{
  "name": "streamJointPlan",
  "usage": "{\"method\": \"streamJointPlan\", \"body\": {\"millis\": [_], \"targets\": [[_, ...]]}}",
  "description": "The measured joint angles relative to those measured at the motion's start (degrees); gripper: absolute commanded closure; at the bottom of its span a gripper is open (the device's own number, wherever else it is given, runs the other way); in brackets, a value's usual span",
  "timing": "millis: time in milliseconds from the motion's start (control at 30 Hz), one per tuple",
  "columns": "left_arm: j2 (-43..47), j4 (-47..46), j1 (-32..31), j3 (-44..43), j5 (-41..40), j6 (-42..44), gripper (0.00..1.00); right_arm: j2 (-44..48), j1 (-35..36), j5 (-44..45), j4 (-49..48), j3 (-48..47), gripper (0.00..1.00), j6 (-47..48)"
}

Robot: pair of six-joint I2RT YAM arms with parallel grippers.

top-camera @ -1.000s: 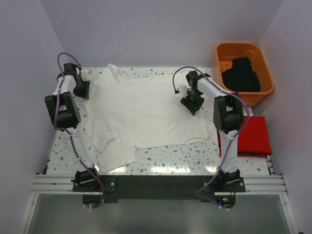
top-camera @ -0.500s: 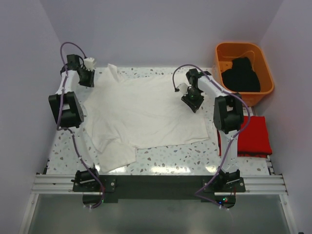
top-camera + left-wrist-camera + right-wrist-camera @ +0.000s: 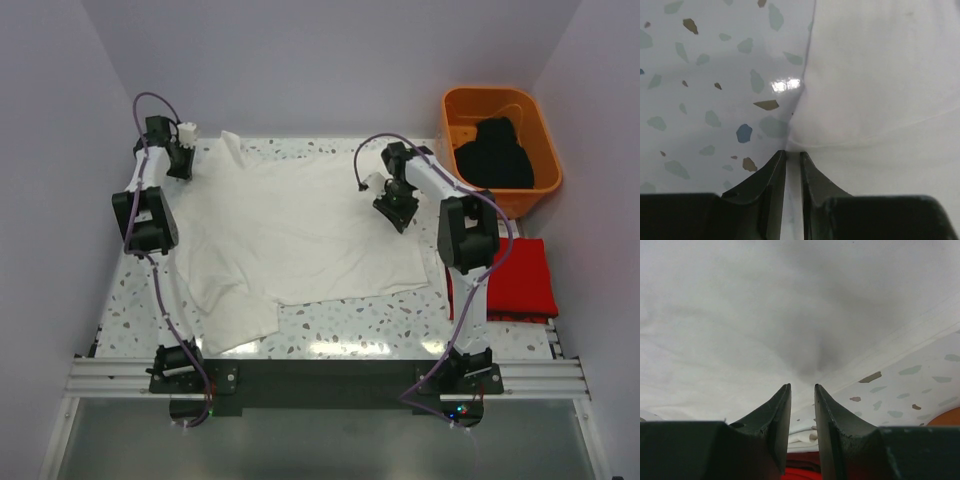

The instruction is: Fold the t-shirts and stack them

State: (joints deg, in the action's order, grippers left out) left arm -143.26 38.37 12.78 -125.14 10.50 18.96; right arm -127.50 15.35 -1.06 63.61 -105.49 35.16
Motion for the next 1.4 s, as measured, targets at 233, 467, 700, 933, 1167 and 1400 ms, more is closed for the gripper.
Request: {"method": "streamJointPlan", "body": {"millis": [233,467,700,933,1167,1400], "targets": [[-6.47,-4.52,-0.02,-9.07,-5.35,2.10,0.78,-4.87,0.31,0.48,1.01,-4.07,0.71,-0.55],[-7.50,-14.93,0.50,-8.39,-5.92,4.79,0.50,-8.85,1.11,-0.13,-0.63,-12.63,0.70,-2.45],[10.23,-18.56,2.95,12.02,5.57,6.03,0.44,-5.95,1.25,-1.77,-2.21,-10.78,0.68,-3.23],[34.84,-11.98,3.08,26.97,14.91,14.40,0.50,1.62,1.27,-2.56,-1.01,-6.91,0.69,-1.44],[41.18,-2.82,2.84,43.85,16.70,23.61,0.55,4.15,1.49,-1.42,-1.09,4.66,0.71,0.46],[41.83,1.88,2.84,58.49,13.16,28.28,0.61,7.98,2.38,0.63,-3.89,17.66,0.73,1.33]]}}
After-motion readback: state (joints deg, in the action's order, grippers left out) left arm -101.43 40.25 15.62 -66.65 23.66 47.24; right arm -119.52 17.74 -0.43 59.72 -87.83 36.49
